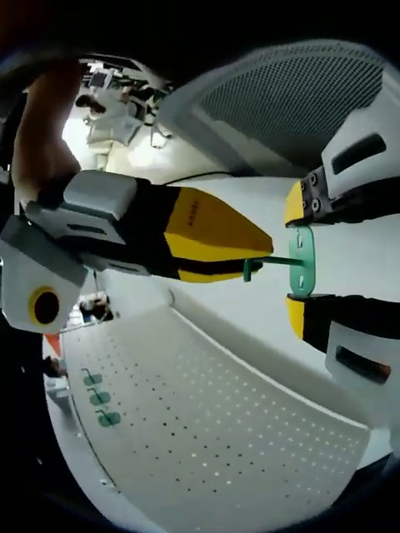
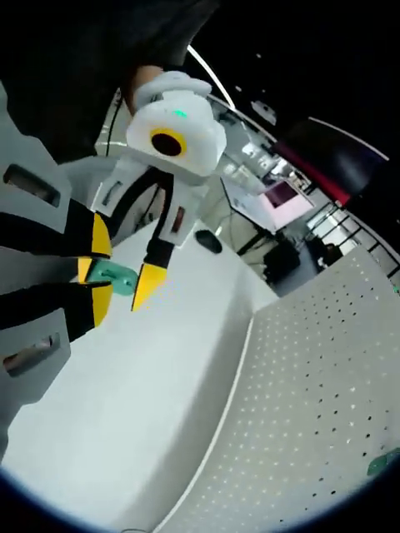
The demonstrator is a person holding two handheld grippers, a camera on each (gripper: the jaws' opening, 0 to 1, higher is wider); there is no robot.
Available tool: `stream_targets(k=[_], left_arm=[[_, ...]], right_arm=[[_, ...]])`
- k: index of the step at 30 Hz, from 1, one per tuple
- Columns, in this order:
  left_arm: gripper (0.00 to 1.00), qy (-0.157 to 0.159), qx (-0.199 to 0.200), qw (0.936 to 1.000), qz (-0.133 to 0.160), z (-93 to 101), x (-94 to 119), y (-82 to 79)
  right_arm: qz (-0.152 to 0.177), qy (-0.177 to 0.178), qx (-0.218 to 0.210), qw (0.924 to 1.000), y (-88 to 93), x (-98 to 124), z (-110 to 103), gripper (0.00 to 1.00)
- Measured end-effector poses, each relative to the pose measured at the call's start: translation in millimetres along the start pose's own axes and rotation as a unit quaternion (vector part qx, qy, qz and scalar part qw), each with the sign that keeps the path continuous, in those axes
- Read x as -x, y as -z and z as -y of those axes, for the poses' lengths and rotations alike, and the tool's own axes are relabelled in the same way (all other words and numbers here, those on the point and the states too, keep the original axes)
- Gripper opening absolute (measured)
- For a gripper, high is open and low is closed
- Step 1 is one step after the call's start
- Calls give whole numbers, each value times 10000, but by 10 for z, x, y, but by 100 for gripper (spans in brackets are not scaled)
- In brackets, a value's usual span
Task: Insert the hook assembly into the mounting plate slot until the hook locks in place.
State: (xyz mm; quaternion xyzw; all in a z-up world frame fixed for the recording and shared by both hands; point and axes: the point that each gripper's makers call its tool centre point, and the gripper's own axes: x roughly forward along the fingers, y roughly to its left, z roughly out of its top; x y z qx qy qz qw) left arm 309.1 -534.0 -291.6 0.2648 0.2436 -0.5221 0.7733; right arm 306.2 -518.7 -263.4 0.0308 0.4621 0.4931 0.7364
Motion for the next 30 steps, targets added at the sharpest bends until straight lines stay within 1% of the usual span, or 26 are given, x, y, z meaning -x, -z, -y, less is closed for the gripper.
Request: stream_targets(k=[4, 6, 8, 12, 13, 17, 22, 24, 27, 30], left_arm=[[32, -61, -104, 9999, -37, 1, -10, -21], [32, -83, -171, 9998, -69, -5, -11, -30], [32, -113, -332, 9993, -123, -15, -16, -44], [32, -132, -442, 9989, -98, -24, -14, -91], [32, -150, -500, 9985, -159, -36, -15, -74], [32, -188, -604, 9978, -206, -50, -7, -81], [32, -278, -688, 9969, -275, -76, 2, -79], [32, -315, -729, 9964, -292, -86, 8, -79], [32, -400, -776, 9957, -308, -110, 17, -78], [32, -467, -744, 9957, -295, -139, 27, -85]], right_arm=[[-59, -14, -141, 9999, 32, -57, 26, 8], [-70, 3, -112, 9999, 42, -76, 22, 8], [-64, 5, -126, 9999, 36, -87, 27, 8], [-45, 66, -140, 9999, 7, -108, 42, 7], [-46, 87, -143, 9998, 4, -109, 51, 7], [-18, 163, -192, 9997, -11, -106, 81, 3], [71, 233, -232, 9994, -30, -111, 92, 2], [110, 244, -192, 9995, -39, -112, 90, 1], [193, 257, 14, 9995, -62, -114, 86, 1], [267, 339, 128, 9990, -86, -114, 103, 1]])
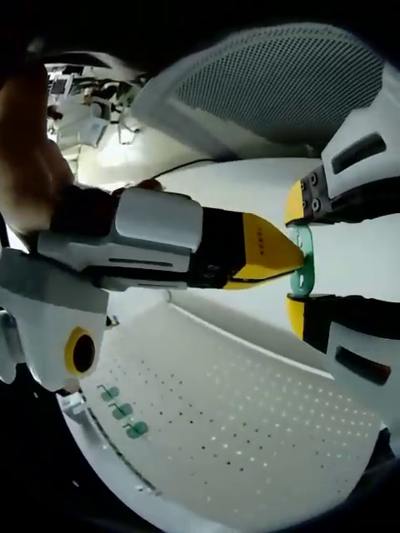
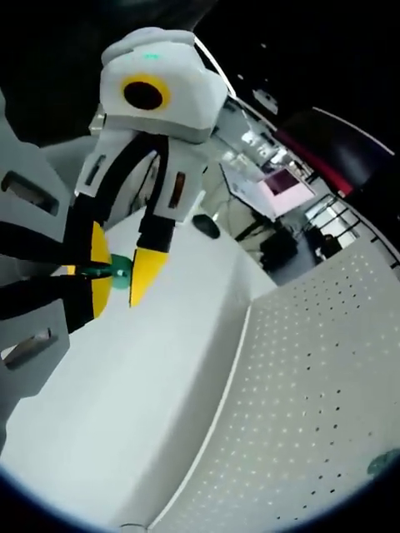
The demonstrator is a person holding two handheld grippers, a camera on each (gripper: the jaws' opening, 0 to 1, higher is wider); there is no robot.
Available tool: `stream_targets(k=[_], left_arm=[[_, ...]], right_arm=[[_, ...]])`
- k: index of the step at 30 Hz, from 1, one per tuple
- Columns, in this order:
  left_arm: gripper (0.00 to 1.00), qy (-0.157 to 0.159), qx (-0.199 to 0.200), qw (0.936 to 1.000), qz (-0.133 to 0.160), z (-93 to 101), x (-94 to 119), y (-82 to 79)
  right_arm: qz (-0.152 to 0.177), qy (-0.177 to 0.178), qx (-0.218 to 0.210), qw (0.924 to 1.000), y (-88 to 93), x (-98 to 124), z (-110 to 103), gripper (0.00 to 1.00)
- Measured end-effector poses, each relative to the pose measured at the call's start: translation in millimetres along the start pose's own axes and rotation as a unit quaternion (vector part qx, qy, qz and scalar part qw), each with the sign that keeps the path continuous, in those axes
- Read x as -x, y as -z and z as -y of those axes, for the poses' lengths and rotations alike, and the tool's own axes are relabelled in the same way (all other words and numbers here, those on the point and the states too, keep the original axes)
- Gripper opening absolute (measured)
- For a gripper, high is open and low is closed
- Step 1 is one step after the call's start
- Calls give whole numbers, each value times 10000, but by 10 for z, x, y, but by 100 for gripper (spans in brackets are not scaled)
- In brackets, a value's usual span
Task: Insert the hook assembly into the mounting plate slot until the hook locks in place.
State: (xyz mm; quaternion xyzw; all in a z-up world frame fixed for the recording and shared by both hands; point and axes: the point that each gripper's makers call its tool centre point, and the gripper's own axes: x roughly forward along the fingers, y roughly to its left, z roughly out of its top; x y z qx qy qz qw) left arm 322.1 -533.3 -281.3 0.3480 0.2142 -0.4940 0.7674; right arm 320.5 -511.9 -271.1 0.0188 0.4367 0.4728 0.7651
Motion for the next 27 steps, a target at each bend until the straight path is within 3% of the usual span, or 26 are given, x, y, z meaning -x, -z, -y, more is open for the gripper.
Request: stream_targets(k=[6, 9, 11, 12, 13, 15, 16, 17, 19, 22, 23, 24, 27], left_arm=[[34, -4, 406, 9992, -3, -58, 32, 24], [38, -2, 912, 9958, 18, -64, 55, 71], [46, 176, 1691, 9853, 174, -34, 73, 59], [51, 288, 2307, 9714, 471, -38, 91, -11], [57, 406, 2668, 9599, 767, -42, 113, -94], [62, 481, 3437, 9309, 1141, -106, 178, -175], [61, 452, 3584, 9244, 1222, -143, 200, -181], [61, 342, 3692, 9203, 1252, -200, 227, -163], [61, 196, 3748, 9187, 1232, -266, 263, -142], [56, 41, 3867, 9138, 1242, -338, 327, -143], [54, -47, 3941, 9095, 1319, -374, 346, -156], [54, -165, 4091, 9026, 1328, -419, 364, -147], [50, -253, 4153, 8990, 1367, -477, 410, -169]], right_arm=[[219, 101, -79, 9997, -48, 48, 56, 0], [551, 272, -96, 9981, -156, 132, 142, 0], [727, 378, -75, 9966, -217, 201, 180, 0], [966, 493, 3, 9941, -302, 264, 207, 0], [1043, 545, 4, 9930, -331, 303, 216, 0], [1384, 655, 135, 9881, -452, 400, 232, 0], [1454, 737, 149, 9865, -476, 437, 244, 0], [1609, 852, 286, 9829, -533, 493, 251, 0], [1780, 1011, 490, 9776, -593, 563, 235, 0], [2100, 953, 552, 9715, -684, 627, 122, 0], [2176, 886, 561, 9704, -705, 635, 74, 0], [2213, 876, 528, 9698, -709, 642, 35, 0], [2198, 859, 695, 9693, -729, 610, -37, 0]])
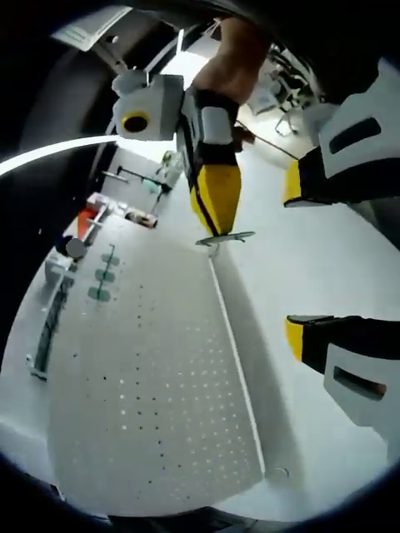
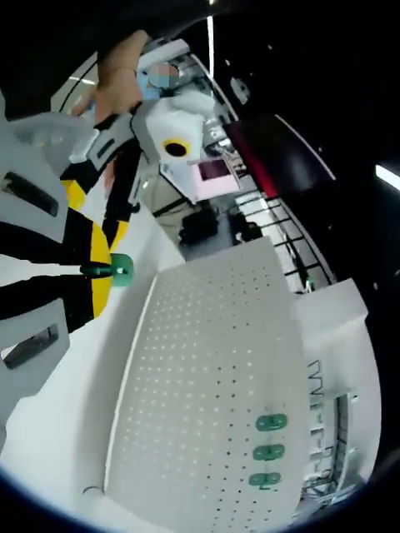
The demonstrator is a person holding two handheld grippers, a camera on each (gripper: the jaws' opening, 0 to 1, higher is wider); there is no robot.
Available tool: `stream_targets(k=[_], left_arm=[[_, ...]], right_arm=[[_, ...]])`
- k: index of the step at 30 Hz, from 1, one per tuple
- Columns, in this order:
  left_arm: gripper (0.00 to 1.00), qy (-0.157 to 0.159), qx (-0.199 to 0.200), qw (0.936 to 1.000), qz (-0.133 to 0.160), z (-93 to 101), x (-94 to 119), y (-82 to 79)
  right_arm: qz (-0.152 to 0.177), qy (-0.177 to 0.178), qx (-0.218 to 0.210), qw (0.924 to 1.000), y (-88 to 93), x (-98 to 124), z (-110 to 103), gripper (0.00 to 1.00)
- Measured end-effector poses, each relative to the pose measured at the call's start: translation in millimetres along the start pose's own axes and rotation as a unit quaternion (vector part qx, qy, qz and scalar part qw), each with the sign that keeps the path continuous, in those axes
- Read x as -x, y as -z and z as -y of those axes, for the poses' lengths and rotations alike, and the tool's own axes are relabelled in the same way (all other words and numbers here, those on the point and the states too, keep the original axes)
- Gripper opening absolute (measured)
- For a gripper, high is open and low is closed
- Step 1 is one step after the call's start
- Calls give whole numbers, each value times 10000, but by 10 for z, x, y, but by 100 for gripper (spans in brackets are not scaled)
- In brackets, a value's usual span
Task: Insert the hook assembly into the mounting plate slot until the hook locks in place.
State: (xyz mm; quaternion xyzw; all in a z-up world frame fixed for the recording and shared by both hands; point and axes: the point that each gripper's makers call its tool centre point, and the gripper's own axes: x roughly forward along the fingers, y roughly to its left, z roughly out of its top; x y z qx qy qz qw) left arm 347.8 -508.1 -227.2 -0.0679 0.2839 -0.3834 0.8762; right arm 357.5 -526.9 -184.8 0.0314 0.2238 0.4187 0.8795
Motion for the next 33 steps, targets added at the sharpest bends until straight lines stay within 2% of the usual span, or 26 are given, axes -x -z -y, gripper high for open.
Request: stream_targets(k=[11, 17, 20, 25, 33], left_arm=[[17, 57, -232, 9995, 222, 119, 69, -222], [13, 123, -157, 9992, 354, 177, 78, -296], [6, 82, -404, 9986, 327, 168, 97, -308], [5, 35, -496, 9983, 301, 157, 100, -332], [3, 116, -120, 9991, 392, 165, 117, -377]], right_arm=[[104, -44, 244, 9996, -81, -44, -112, 0], [195, -31, 431, 9989, -130, -47, -181, 0], [213, -51, 480, 9986, -135, -50, -209, 0], [262, -7, 600, 9979, -160, -47, -219, 1], [349, 49, 648, 9973, -226, -22, -222, 1]])
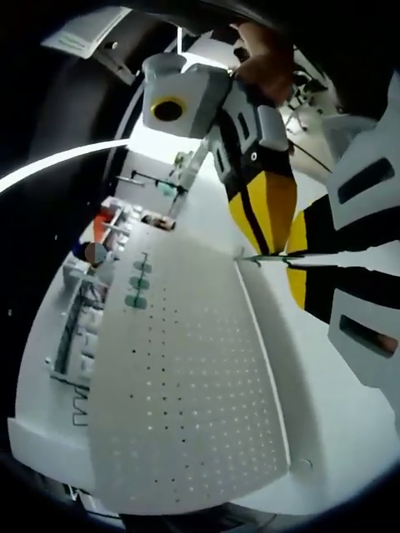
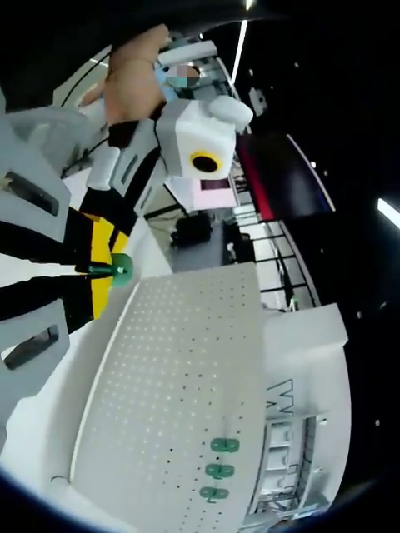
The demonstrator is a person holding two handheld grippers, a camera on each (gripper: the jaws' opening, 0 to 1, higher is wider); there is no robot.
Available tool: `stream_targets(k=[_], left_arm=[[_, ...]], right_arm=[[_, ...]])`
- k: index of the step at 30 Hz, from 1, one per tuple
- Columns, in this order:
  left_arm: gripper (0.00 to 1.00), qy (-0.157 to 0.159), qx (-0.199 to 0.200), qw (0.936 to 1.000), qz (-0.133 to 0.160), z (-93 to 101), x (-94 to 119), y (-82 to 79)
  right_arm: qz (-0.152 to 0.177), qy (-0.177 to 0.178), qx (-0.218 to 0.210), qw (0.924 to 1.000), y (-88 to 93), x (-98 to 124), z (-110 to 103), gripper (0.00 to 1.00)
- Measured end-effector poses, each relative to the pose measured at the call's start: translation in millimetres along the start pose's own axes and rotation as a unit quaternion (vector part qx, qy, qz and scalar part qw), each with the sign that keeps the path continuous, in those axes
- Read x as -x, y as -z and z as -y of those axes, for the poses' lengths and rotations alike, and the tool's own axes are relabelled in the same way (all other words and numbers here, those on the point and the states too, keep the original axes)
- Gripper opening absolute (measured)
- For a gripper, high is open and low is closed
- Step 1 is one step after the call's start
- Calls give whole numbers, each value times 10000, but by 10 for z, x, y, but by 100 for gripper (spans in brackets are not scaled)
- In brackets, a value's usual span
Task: Insert the hook assembly into the mounting plate slot until the hook locks in place.
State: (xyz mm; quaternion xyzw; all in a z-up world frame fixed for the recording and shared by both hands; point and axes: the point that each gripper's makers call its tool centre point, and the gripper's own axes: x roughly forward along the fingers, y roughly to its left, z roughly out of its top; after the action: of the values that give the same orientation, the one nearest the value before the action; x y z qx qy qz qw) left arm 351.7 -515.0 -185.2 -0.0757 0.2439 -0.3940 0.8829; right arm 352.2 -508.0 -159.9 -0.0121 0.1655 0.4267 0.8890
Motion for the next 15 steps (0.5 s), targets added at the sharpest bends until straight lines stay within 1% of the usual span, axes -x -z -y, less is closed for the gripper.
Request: stream_targets(k=[7, 10, 13, 15], left_arm=[[2, 41, 371, 9992, 175, 12, 30, -42], [2, 31, 364, 9992, 174, 15, 30, -40], [2, -17, 345, 9991, 266, 6, 47, -68], [2, -36, 429, 9985, 326, -12, 56, -87]], right_arm=[[139, 86, 195, 9997, -79, 4, -22, 2], [148, 78, 159, 9997, -84, -1, -18, 2], [187, 90, 95, 9997, -102, 7, -2, 5], [226, 102, 20, 9997, -117, 19, 8, 6]])
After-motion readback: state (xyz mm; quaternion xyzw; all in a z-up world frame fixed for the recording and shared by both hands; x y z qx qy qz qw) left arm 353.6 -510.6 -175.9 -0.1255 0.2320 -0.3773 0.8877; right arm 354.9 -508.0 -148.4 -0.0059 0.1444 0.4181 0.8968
